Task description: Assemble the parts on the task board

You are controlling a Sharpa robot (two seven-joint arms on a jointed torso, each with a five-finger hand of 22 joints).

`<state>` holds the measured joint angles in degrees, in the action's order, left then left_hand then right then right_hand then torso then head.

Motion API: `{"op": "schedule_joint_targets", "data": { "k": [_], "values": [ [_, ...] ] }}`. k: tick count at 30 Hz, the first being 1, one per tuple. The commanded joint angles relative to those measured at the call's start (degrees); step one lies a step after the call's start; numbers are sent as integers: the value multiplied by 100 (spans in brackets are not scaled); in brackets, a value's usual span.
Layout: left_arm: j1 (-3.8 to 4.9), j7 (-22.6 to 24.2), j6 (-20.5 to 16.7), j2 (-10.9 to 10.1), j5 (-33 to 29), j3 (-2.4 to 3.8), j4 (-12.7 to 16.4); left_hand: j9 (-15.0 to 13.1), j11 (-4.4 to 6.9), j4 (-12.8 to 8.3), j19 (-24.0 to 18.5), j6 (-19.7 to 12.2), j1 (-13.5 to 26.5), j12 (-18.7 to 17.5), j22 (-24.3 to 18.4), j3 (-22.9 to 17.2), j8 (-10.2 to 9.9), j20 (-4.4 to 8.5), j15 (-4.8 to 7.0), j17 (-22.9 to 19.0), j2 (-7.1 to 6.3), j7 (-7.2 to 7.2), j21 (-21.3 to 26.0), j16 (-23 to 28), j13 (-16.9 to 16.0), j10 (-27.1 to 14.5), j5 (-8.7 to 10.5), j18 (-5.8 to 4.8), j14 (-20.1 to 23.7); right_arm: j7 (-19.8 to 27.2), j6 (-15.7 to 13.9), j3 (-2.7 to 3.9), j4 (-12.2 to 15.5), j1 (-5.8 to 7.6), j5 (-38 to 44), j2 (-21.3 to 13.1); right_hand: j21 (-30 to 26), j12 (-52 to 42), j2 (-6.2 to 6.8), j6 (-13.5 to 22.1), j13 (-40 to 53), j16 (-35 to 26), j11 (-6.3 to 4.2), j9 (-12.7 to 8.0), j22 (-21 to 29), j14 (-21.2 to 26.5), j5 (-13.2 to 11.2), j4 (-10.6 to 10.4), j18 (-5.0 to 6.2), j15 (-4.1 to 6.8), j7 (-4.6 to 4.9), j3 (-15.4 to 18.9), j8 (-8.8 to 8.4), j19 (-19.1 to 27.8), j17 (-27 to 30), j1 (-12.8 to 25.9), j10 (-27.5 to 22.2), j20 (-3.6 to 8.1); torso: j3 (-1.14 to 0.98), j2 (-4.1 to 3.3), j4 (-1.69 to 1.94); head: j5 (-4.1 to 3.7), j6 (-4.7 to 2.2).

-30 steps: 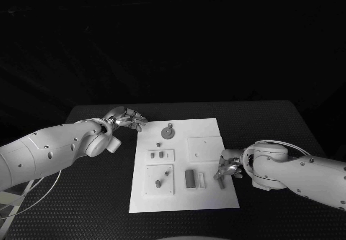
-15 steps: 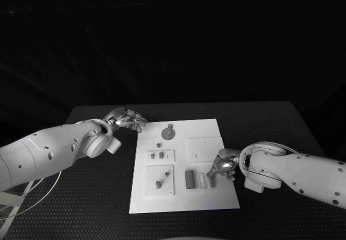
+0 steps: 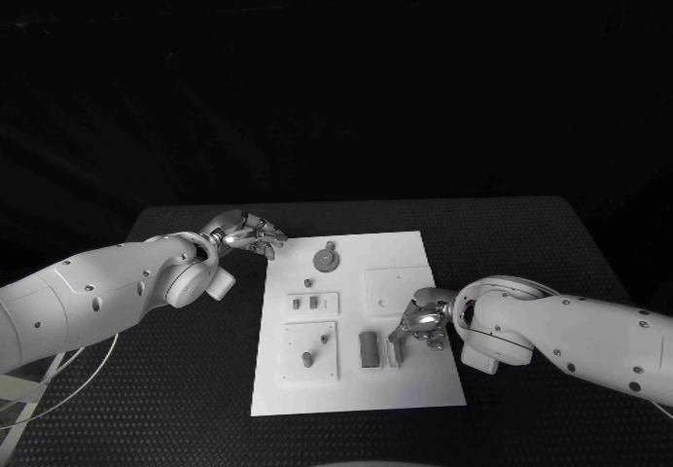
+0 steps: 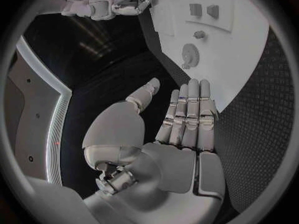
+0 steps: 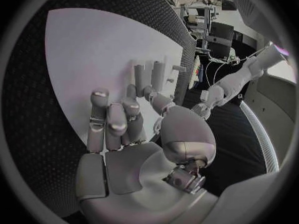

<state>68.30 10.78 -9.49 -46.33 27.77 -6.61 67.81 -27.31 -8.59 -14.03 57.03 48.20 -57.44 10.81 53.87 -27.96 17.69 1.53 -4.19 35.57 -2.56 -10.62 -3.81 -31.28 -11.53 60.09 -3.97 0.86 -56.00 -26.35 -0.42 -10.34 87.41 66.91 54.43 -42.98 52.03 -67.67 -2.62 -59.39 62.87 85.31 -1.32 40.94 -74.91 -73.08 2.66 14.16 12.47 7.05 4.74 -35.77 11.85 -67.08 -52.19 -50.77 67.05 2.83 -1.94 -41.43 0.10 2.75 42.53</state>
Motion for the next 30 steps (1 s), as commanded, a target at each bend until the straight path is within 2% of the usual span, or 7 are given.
{"op": "schedule_joint_targets", "data": {
  "k": [1,10,18,30],
  "values": [
    [5,21,100,11,-36,3,8,7,12,-8,-35,-32,66,19,-8,11,31,-11,-8,7,-11,-3,-24,23,10,-35,40,56,-12,89,-54,-2,-10,-12,-79,21,30,-32,-69,-1,-9,23,8,20,-114,-6,18,276,252,12,38,-299,17,-30,3,-122,45,2,-2,1,-1,5,6],
    [4,19,103,13,-36,3,3,8,12,-10,-36,-32,67,20,-8,11,32,-10,-8,10,-11,-2,-24,25,11,-36,43,57,-12,83,17,-2,-19,-29,-86,58,32,-32,-68,-1,-11,20,7,20,-113,-4,19,276,252,14,37,-303,17,-34,15,-120,47,4,-6,0,0,16,22],
    [4,18,103,10,-36,3,4,8,12,-12,-37,-33,67,22,-8,11,33,-10,-8,12,-10,-2,-24,27,11,-37,45,57,-12,36,106,-3,10,-45,-151,57,33,-32,-66,-1,-12,19,6,21,-111,-6,19,275,252,16,37,-306,17,-36,14,-116,48,5,1,0,-5,21,35],
    [4,24,99,5,-36,3,7,9,12,-16,-38,-32,65,24,-8,11,34,-10,-8,16,-8,-1,-24,30,13,-38,46,58,-13,6,73,-3,16,-58,-236,72,35,-32,-67,-1,-13,17,5,21,-110,-9,18,275,252,17,36,-311,16,-40,16,-109,49,7,3,0,2,1,38]
  ]
}}
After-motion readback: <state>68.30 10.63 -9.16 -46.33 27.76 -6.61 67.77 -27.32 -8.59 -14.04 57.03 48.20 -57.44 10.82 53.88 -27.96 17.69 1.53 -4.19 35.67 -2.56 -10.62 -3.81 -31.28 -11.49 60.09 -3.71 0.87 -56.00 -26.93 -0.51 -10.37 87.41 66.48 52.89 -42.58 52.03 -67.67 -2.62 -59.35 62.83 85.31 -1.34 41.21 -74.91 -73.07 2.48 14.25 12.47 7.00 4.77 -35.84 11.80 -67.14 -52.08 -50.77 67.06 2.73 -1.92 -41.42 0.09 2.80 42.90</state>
